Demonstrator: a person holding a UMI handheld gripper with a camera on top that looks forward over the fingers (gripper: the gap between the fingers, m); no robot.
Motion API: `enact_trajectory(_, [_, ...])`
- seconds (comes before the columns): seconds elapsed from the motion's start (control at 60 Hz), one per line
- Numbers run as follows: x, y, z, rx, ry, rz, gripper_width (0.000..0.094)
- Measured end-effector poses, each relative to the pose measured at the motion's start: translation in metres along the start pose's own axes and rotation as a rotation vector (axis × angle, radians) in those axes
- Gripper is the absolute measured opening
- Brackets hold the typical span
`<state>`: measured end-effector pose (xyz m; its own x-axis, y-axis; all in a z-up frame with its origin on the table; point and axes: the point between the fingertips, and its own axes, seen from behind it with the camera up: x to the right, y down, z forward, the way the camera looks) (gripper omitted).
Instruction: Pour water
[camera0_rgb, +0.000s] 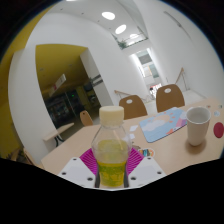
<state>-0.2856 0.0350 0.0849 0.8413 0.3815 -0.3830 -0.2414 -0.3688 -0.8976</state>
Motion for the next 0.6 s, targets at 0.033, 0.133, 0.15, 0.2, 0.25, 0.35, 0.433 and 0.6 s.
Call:
enact_trajectory(0.033, [0.003,-0.019,0.001,0.036,-0.024,0.073,0.0328])
enact_trajectory(0.133, [0.019,-0.066,0.003,0.109,-0.082,0.359,0.0330])
enact_trajectory(0.15, [0.025,-0.074,0.003,0.120,-0.092,0.417,0.0329])
enact_trajectory(0.2, [0.041,-0.093,0.004,0.151,-0.127,0.582,0.0330])
enact_trajectory(0.25, [0.048,-0.112,-0.001,0.192,-0.157,0.732,0.0329])
enact_trajectory(0.35, [0.083,-0.140,-0.012,0.285,-0.225,1.064,0.0344])
enact_trajectory(0.433, [0.093,-0.150,-0.016,0.297,-0.326,1.312,0.0370])
enact_trajectory(0.6, [0.092,-0.136,-0.026,0.226,-0.350,1.485,0.0369])
